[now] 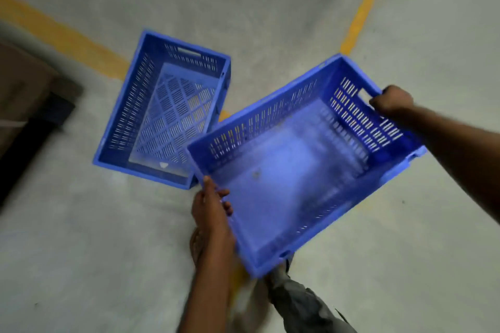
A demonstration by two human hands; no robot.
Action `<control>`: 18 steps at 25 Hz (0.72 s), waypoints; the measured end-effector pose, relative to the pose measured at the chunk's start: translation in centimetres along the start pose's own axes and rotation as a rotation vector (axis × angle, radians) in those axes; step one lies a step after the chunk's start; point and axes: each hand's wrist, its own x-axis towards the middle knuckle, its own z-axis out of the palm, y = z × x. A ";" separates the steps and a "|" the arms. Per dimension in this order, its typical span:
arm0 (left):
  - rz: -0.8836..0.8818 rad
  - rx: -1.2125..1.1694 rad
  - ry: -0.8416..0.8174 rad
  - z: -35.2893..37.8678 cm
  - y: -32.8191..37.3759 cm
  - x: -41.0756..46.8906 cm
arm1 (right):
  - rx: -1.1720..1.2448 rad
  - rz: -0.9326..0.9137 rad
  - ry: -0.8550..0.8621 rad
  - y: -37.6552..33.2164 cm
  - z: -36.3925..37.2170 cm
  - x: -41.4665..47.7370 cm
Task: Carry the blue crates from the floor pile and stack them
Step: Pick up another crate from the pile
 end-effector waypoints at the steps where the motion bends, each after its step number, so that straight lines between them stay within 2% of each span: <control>1: 0.072 0.066 -0.009 -1.6 2.3 -0.5 | 0.062 -0.018 -0.067 1.3 -1.0 -2.0; 3: 0.196 0.182 -0.029 -4.3 7.7 -1.6 | 0.222 -0.046 -0.182 3.2 -2.7 -6.6; 6: 0.235 0.319 -0.046 -6.8 16.5 -4.2 | 0.603 -0.062 -0.298 4.3 -6.4 -14.5; 8: 0.225 0.424 -0.088 -6.9 21.9 -6.2 | 0.917 0.017 -0.423 4.8 -9.2 -18.9; 10: 0.202 0.547 -0.148 -7.1 25.6 -7.6 | 1.128 0.126 -0.551 6.1 -11.9 -22.8; 15: 0.107 0.888 -0.361 -7.3 30.4 -11.7 | 1.284 0.331 -0.626 10.5 -14.6 -32.1; 18: 0.154 0.947 -0.516 -7.6 31.1 -16.6 | 1.376 0.379 -0.587 13.5 -14.8 -38.2</control>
